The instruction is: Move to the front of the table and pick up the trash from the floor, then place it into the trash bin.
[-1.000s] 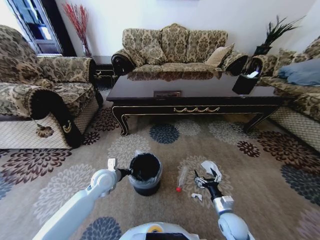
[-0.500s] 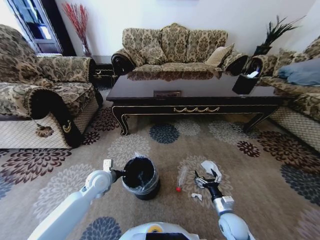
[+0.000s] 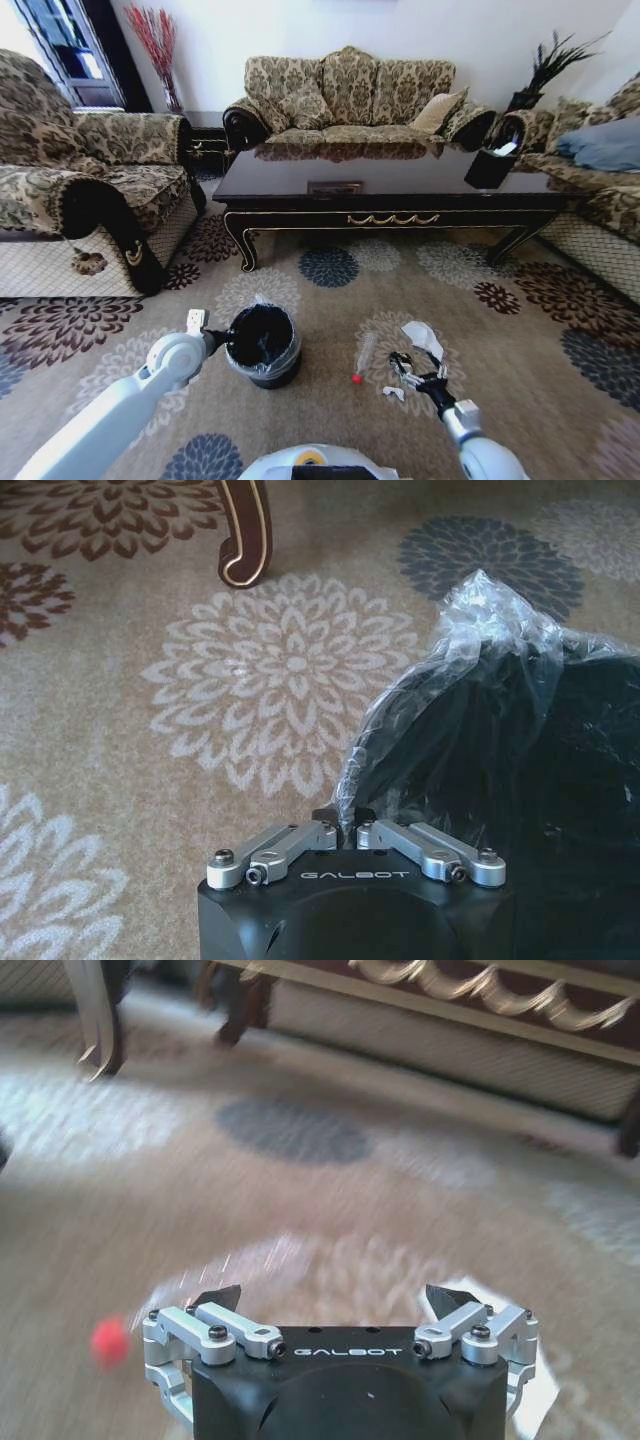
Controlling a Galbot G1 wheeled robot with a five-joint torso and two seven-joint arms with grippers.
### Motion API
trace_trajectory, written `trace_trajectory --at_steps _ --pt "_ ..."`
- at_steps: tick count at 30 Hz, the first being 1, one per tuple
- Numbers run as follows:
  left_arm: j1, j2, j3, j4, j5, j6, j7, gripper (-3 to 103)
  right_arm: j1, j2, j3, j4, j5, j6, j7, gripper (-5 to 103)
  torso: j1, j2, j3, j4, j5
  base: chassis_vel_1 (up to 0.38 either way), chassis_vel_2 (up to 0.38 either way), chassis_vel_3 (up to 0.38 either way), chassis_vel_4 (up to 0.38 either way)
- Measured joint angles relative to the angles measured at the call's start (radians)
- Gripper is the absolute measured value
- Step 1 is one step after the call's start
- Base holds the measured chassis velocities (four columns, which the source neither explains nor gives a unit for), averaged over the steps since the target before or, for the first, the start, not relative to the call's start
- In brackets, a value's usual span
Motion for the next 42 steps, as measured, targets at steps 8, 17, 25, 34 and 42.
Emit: trace_trajectory --at_steps 8,17,25,34,42 --pt "0.031 0.017 -0.033 -0.021 0.005 0.000 -0.008 3 0.068 -0.038 -0.074 -0.172 -0.080 0.076 -0.048 100 0.000 0.000 0.000 -0.0001 0.0000 0.000 0.000 0.000 0.000" --pt "0.048 0.033 -0.045 -0.057 -0.014 -0.001 -0.037 3 0.186 -0.041 -0.168 -0.269 -0.085 0.092 -0.037 100 0.000 0.000 0.000 -0.0001 -0.0002 0.000 0.000 0.000 0.000" --pt "0.039 0.038 -0.048 -0.050 -0.026 -0.002 -0.042 3 0.221 -0.029 -0.208 -0.320 -0.089 0.102 -0.034 100 0.000 0.000 0.000 -0.0002 -0.0002 0.000 0.000 0.000 0.000" --pt "0.038 0.040 -0.031 -0.039 -0.026 -0.002 -0.046 3 0.279 -0.028 -0.248 -0.428 -0.075 0.118 -0.030 100 0.000 0.000 0.000 -0.0001 -0.0001 0.000 0.000 0.000 0.000" --pt "0.018 0.036 -0.020 -0.021 -0.027 -0.002 -0.056 3 0.300 -0.019 -0.275 -0.468 -0.069 0.125 -0.025 83 0.000 0.000 0.000 -0.0001 -0.0002 0.000 0.000 0.000 0.000"
